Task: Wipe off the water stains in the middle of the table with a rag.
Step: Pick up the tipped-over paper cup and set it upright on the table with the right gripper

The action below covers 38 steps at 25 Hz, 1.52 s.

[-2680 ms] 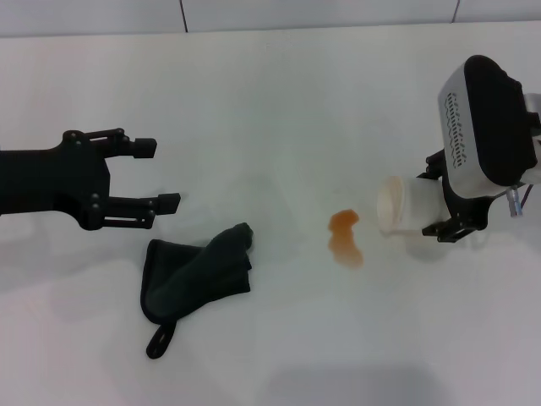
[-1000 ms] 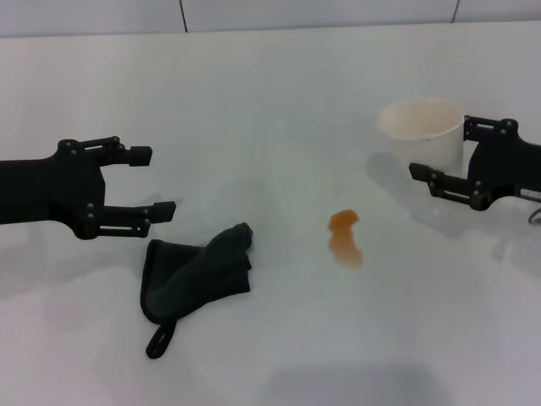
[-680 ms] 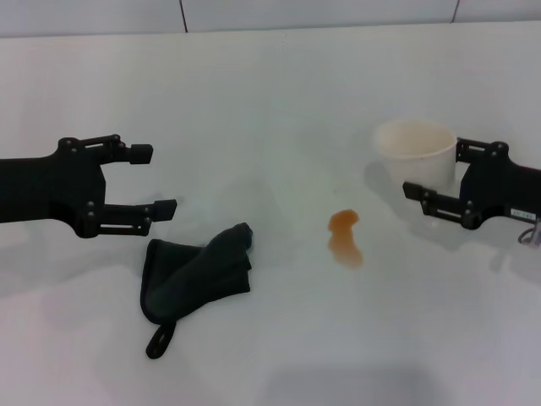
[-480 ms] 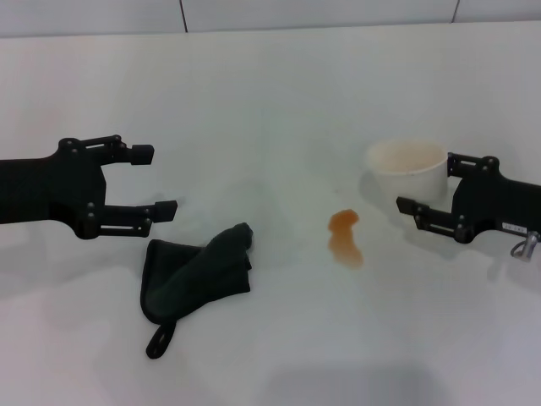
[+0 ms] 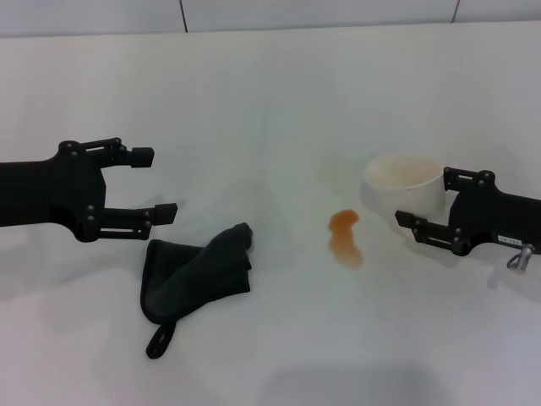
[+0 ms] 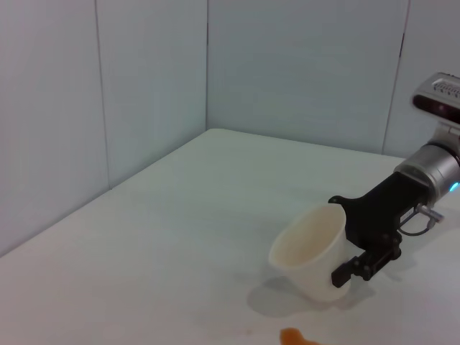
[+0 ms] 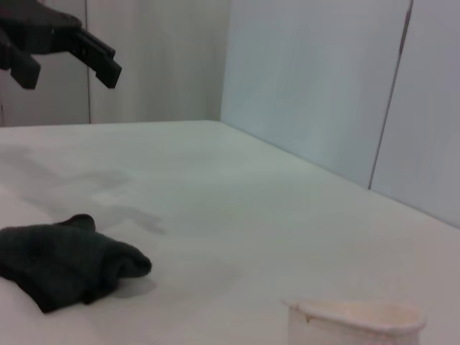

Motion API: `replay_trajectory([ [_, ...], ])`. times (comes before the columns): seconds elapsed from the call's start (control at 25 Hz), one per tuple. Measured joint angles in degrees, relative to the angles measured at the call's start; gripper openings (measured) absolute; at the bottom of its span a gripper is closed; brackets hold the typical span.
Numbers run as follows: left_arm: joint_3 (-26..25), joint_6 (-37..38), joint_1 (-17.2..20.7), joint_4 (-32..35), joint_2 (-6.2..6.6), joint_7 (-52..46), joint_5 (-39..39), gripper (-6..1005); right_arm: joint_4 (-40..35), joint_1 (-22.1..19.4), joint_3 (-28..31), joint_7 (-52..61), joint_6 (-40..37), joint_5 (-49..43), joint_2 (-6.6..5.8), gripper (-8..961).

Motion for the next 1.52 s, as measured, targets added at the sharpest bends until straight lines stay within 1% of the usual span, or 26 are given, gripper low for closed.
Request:
replay_trajectory([
  [0.16,0.06,0.0,0.02,0.0,0.0,0.0,-0.01,865,0.01,0.0,-0.78,-0.09,1.05,0.12,0.0,609],
  [0.8,0.0,0.35,0.02,0.02,0.0,-0.01,-0.01,863,-0.21,-0.5,-0.62,1.47,1.69,-0.36,-0.2,613],
  [1.0,-0.15,0.89,0.51,1.46,-0.17,-0.13,0.0,863,-0.51,-0.61,-0.33,3.71,1.71,-0.78,-0.4,674],
  [1.36,-0.18,1.27,0.73,2.02,-0.44,-0.13,-0.15,862,-1.07,-1.36,-0.28,4.4,1.98,-2.19,-0.47,876],
  [1.52,-0.18,1.31,0.86,2.05,-0.45,-0.09,-0.24,862,-2.61,-2.75,-0.01,4.66,2.27,-2.2,-0.52,873],
])
